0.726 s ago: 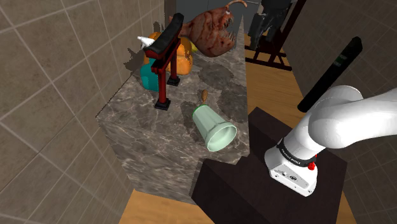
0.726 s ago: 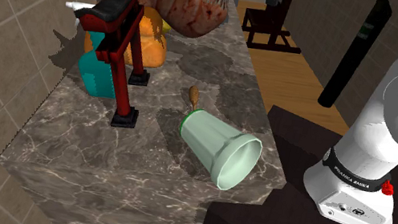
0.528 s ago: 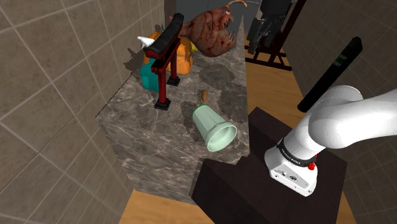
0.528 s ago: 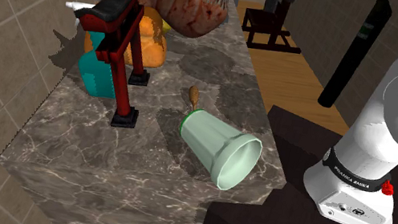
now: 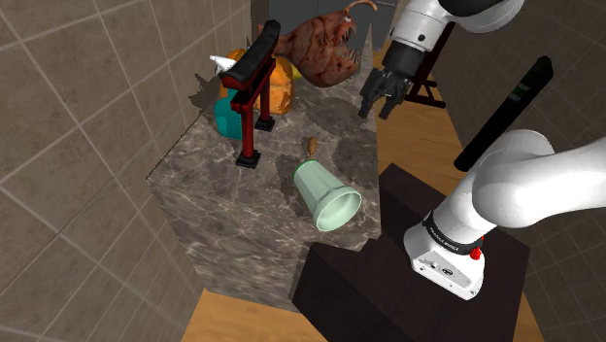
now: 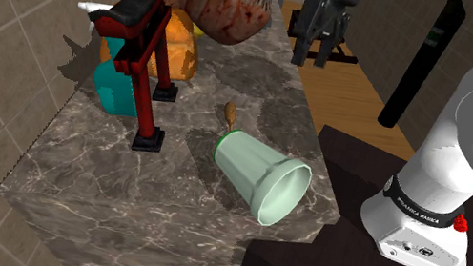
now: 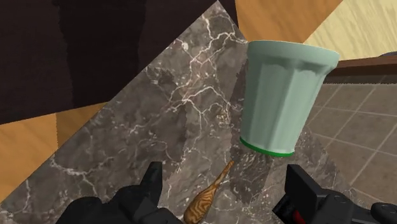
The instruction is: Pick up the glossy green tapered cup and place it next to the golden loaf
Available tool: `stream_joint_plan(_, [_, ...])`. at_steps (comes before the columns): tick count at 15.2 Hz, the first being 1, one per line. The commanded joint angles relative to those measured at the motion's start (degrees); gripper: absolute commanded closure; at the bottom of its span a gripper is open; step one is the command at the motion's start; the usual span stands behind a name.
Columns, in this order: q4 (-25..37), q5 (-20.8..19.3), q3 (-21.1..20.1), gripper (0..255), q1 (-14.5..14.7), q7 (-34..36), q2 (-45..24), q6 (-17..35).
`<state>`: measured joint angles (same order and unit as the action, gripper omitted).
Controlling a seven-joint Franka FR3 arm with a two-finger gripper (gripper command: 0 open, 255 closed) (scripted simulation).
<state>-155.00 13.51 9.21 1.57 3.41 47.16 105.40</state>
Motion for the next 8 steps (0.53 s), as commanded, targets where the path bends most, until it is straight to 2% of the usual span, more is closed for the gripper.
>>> stream_joint_plan(1, [-3.66, 4.92, 2.38, 0, 1.30, -1.64, -0.84, 4.37])
stream_joint_plan(5, [-10.29, 16.08, 7.32, 0, 5.71, -6.95, -3.44, 12.90])
stream_joint_plan(8, [-13.84, 27.05, 11.74, 0, 11.65, -13.37, -7.05, 19.32])
